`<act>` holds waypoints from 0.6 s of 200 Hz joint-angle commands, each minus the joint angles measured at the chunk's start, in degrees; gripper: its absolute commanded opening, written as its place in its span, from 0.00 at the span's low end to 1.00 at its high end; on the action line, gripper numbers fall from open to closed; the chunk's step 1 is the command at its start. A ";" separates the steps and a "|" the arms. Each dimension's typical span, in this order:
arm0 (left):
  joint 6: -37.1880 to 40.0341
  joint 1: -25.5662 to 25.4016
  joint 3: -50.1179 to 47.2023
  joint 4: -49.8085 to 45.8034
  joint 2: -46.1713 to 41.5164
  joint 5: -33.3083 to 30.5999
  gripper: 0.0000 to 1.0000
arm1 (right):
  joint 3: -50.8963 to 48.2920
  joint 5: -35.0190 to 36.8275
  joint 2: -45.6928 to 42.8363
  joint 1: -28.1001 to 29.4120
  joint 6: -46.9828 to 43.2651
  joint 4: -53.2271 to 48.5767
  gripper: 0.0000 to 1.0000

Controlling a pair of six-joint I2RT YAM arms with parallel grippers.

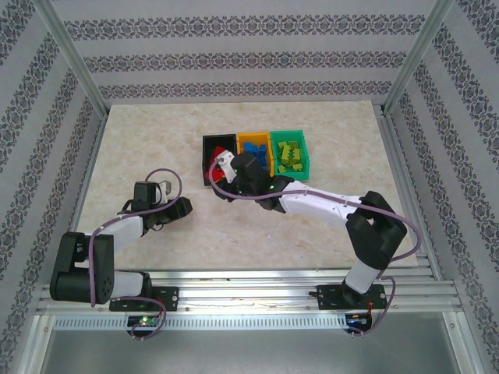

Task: Sort the legos into containers by color
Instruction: Pick up the lego from the bottom-center of the table, then place the lego in the container.

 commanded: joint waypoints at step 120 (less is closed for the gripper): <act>-0.43 0.96 0.10 2.76 1.99 2.01 0.60 | 15.55 10.45 17.11 -8.26 19.89 7.25 0.33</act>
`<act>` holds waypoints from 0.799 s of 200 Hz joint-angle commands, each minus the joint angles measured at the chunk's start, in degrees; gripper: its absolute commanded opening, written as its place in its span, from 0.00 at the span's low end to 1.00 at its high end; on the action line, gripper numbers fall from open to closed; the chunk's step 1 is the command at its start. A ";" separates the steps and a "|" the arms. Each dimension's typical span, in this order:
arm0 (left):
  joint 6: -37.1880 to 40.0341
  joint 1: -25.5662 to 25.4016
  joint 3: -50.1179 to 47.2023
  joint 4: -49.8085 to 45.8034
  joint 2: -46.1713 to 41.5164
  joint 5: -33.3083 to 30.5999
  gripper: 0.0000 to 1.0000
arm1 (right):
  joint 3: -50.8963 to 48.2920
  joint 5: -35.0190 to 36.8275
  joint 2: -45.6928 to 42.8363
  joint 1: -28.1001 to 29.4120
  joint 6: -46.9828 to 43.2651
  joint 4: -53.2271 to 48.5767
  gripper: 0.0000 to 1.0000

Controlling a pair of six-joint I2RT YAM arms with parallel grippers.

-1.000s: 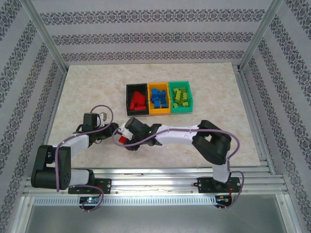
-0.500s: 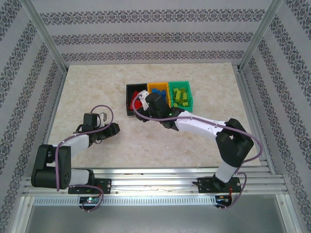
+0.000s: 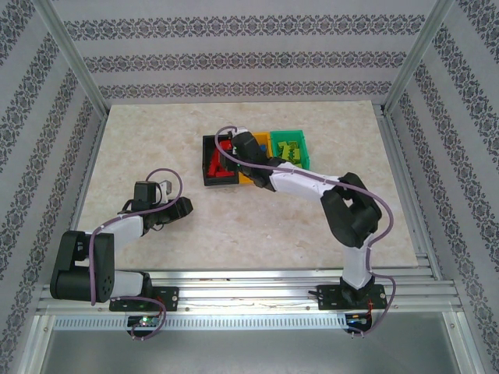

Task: Sort the legos into containers by color
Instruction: Place the lego in the container.

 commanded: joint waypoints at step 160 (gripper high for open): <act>-0.50 1.03 0.01 2.22 1.35 1.59 0.60 | -16.10 -1.81 -14.78 -1.16 -6.18 2.59 0.64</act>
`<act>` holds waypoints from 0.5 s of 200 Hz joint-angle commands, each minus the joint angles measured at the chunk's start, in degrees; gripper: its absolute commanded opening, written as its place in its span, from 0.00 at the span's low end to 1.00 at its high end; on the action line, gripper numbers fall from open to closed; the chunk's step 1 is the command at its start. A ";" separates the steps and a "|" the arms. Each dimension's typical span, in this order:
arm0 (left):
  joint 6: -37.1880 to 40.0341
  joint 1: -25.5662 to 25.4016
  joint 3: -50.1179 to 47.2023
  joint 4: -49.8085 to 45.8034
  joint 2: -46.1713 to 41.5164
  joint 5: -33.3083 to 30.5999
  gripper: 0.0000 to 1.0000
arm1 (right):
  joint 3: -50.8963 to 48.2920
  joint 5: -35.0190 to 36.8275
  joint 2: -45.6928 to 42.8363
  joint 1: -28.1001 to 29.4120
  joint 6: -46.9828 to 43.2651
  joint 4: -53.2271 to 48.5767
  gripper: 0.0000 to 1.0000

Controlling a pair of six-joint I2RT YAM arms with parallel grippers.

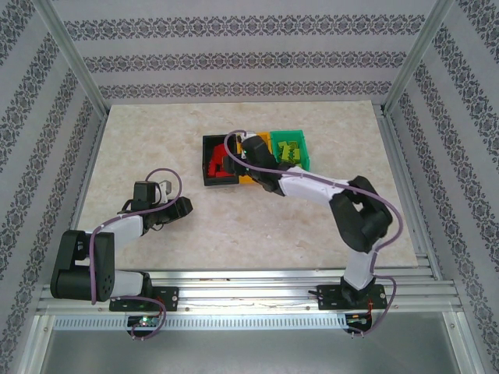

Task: Sort the legos into containers by color
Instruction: Place the lego in the container.

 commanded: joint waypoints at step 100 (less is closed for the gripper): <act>-0.31 1.37 -0.47 1.53 -1.12 -0.77 0.61 | -31.67 7.24 -42.96 -7.26 -14.68 -8.11 0.68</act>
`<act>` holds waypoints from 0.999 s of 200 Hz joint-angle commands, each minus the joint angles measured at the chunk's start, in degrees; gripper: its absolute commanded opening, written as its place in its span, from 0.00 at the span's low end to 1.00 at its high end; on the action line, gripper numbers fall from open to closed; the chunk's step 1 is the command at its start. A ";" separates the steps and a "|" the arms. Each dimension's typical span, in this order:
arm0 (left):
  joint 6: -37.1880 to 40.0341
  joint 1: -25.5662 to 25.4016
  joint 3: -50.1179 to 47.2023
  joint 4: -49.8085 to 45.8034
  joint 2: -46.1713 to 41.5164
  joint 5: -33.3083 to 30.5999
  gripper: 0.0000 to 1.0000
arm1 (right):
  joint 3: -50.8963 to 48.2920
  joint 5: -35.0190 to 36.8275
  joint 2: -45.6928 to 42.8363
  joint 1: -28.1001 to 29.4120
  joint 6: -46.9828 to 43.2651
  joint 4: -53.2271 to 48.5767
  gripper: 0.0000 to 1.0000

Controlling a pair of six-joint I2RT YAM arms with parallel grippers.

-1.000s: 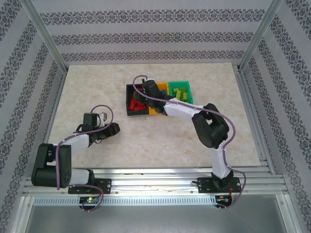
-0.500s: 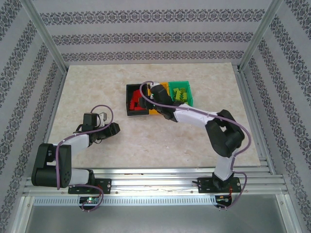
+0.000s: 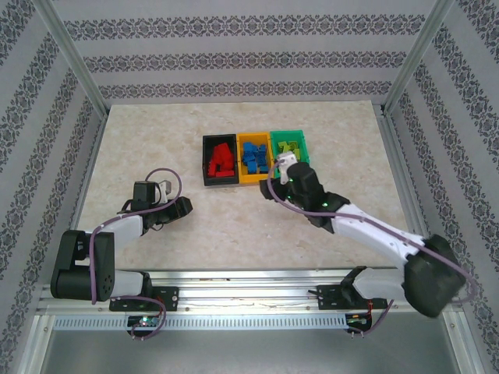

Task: Sort the legos into containers by color
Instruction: Reset both arms

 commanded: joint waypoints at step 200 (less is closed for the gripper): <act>0.39 6.00 1.35 10.82 -10.43 -27.34 1.00 | -21.15 14.61 6.11 -32.58 -10.11 39.39 0.98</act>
